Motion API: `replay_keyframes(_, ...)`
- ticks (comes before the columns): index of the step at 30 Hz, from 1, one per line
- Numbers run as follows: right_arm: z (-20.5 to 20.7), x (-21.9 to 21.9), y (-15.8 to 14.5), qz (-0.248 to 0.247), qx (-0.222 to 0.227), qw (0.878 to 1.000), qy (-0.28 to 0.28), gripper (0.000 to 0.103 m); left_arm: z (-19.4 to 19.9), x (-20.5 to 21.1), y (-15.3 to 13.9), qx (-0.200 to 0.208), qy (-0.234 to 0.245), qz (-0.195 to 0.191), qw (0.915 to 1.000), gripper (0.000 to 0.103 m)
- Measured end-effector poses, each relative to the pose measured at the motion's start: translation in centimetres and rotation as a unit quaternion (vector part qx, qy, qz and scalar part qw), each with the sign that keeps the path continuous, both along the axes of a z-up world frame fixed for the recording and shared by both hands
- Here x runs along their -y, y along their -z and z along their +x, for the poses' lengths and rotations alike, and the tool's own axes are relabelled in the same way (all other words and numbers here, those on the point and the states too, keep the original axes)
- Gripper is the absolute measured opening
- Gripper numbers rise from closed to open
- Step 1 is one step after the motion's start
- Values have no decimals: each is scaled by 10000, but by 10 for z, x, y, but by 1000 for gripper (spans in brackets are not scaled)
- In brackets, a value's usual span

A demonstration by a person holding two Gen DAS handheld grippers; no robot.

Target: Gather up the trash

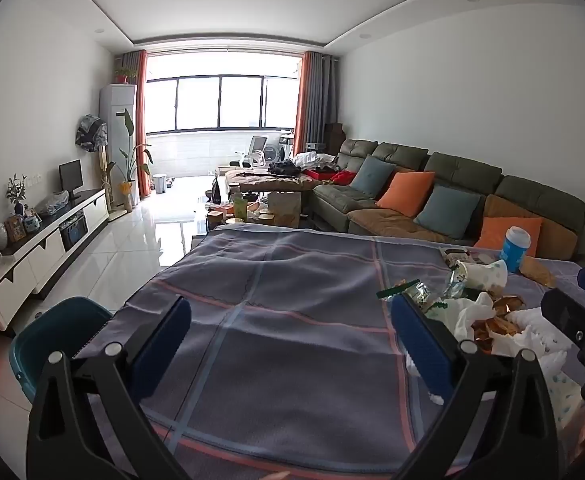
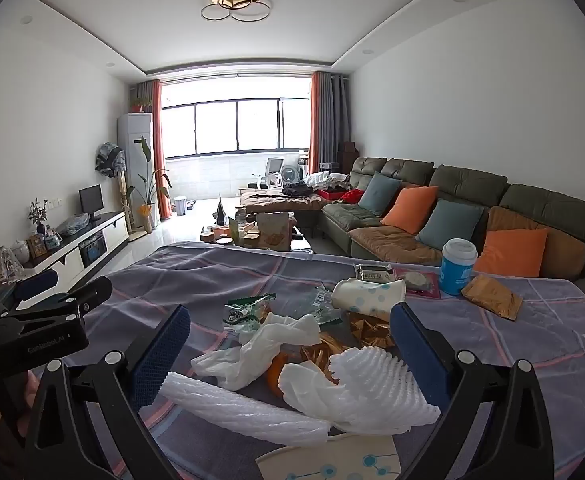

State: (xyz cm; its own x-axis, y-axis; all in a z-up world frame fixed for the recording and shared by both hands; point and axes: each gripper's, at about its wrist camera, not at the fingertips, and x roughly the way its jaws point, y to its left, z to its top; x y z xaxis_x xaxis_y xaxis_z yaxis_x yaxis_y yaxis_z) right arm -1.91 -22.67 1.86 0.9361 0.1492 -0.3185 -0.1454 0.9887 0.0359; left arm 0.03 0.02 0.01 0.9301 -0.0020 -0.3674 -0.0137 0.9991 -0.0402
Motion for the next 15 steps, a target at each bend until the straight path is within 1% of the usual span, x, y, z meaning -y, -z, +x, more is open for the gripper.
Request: replay_keyframes(15, -1, 0, -1, 19, 5, 10000, -6, 99, -1, -2, -3, 40, 3, -29, 10000, 100)
